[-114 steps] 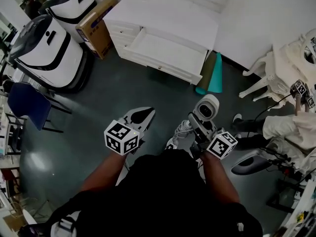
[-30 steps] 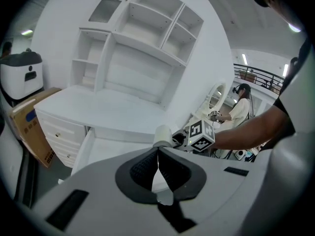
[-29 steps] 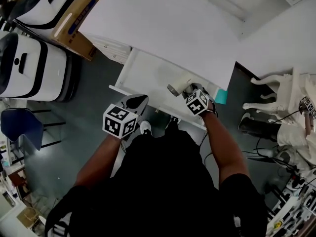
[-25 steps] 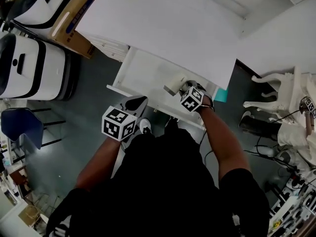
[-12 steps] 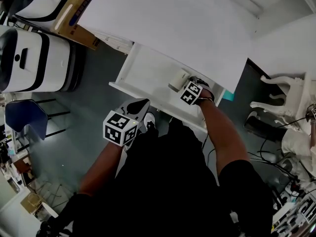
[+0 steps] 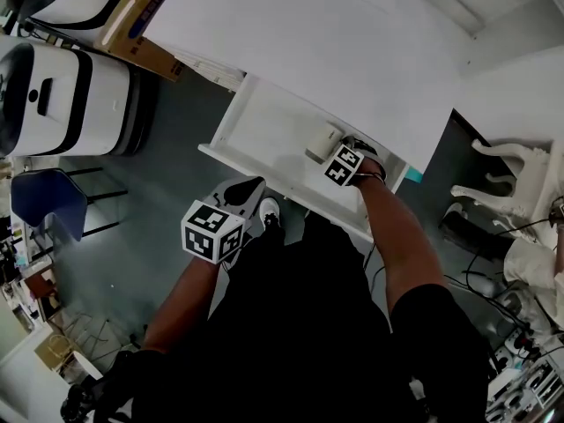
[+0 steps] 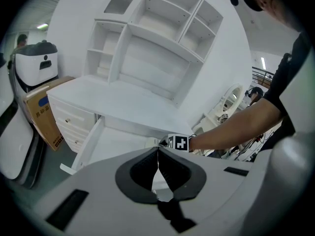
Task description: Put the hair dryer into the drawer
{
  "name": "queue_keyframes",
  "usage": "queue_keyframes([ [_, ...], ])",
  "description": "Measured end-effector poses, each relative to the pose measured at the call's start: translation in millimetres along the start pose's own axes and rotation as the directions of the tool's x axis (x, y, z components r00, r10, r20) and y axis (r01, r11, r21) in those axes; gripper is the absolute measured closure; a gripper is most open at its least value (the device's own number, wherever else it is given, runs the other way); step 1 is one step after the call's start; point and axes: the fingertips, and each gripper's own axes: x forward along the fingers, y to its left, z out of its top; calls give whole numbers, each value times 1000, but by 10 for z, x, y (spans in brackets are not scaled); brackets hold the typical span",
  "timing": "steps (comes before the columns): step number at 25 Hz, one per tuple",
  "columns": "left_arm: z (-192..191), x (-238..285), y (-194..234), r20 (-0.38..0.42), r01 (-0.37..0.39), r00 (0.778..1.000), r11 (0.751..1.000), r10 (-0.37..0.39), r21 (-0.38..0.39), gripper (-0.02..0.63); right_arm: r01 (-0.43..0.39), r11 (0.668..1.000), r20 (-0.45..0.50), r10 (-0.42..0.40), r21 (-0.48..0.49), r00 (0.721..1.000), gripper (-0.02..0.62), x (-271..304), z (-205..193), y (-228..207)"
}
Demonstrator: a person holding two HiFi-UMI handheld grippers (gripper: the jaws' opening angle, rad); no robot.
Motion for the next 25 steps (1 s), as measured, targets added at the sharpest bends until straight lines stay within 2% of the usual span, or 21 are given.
queue_keyframes([
  [14, -7, -50, 84, 14, -17, 1000, 999, 18, -29, 595, -19, 1000, 6, 19, -15, 1000, 382, 50, 10, -21],
  [25, -14, -68, 45, 9, -1, 1000, 1000, 1, -17, 595, -9, 999, 24, 10, -31, 1000, 382, 44, -6, -2],
])
